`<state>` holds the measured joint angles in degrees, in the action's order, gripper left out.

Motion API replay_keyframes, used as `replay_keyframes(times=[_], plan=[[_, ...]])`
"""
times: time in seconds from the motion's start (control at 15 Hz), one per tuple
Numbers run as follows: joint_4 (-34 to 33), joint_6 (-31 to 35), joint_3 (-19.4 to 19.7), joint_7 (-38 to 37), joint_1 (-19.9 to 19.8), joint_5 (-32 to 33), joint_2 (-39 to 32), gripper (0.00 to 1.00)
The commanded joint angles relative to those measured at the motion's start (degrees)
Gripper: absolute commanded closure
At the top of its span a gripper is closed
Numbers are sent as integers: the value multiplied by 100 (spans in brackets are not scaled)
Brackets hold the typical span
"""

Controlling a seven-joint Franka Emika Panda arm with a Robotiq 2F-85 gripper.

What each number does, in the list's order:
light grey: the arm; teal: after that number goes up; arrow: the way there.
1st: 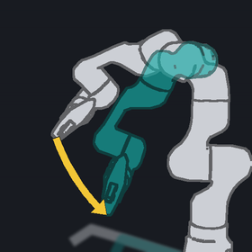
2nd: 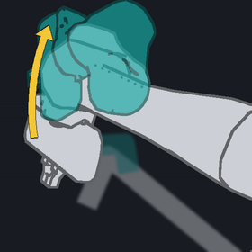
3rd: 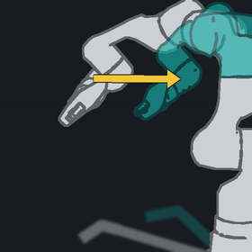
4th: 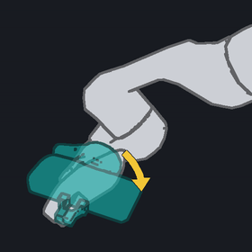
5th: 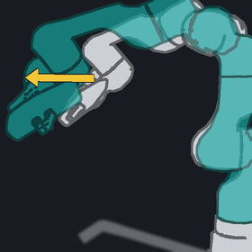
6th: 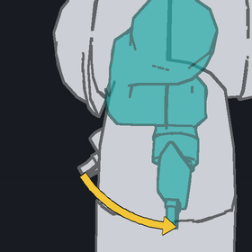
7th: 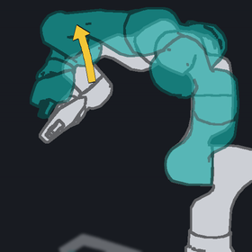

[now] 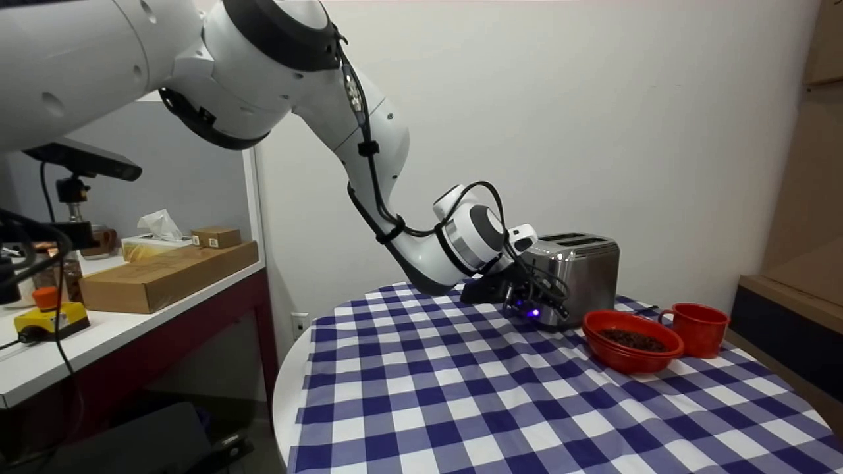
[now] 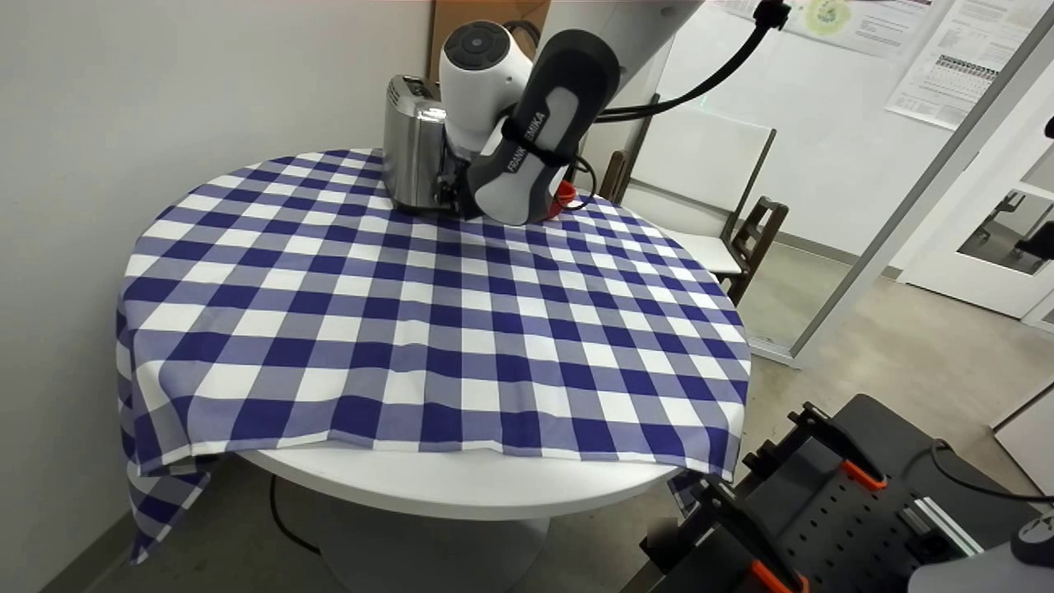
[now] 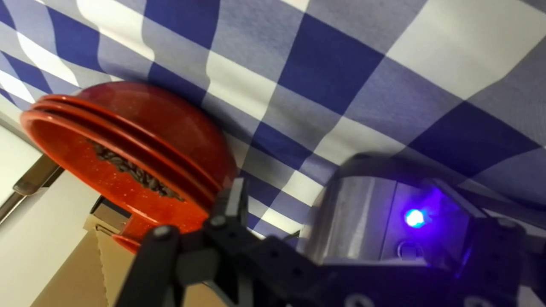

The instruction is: Release the lever on the toaster upwards.

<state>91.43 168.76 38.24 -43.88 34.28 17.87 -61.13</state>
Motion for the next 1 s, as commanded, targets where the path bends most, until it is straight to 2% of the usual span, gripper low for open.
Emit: replay_keyframes(times=[0.0, 0.93], plan=[[-62, 87, 78, 131, 33, -249, -37, 0], [-47, -164, -209, 529, -197, -303, 153, 0]])
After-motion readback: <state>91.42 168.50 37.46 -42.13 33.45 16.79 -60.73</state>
